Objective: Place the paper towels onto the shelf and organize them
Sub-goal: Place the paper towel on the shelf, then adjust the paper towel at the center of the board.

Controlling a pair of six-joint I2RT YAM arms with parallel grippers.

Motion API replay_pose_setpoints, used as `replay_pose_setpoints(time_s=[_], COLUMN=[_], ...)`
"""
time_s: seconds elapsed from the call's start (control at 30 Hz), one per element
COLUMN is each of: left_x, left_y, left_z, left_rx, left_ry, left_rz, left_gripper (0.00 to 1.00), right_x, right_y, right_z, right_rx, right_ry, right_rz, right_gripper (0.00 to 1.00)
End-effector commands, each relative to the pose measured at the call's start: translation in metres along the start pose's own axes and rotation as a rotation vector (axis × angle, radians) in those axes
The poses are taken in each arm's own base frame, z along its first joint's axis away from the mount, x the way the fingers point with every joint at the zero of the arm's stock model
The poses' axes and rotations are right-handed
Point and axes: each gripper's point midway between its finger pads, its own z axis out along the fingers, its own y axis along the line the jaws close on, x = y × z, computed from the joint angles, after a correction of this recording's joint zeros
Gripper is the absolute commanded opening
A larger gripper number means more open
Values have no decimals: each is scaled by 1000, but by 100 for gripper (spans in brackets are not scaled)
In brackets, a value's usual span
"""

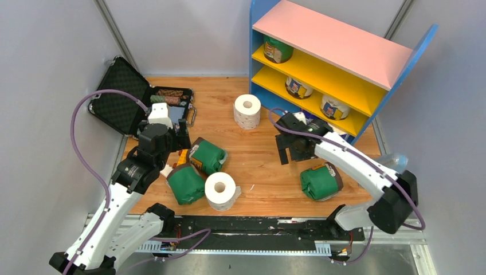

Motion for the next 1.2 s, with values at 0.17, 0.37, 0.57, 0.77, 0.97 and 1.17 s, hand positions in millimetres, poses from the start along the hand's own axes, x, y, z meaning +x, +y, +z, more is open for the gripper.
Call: replay_pose_setpoints(time_s=[0.17,0.37,0.57,0.77,0.97,1.17], left_x=[-7,-9,-9,-9,-8,-7], left_y=[1,-2,-4,-5,-5,-5], left_z=[0,-3,-3,-3,-1,0], left_rx=[-1,20,35,38,34,30], left_ry=[-29,-38,-38,-37,-32,-26], left_rz=[-2,-12,-15,-13,-10,-8], left_gripper=[100,100,100,100,100,100], right_x=[21,55,61,65,78,76], right_y=[-9,10,-6,-32,-43,-29], right_z=[6,17,13,2,7,35], right_rx=[402,439,476,475,423,177], right_ry=[179,245,166,58,50,-14], right_rz=[-38,-7,123,314,464,696], right_gripper=[100,100,100,100,100,100])
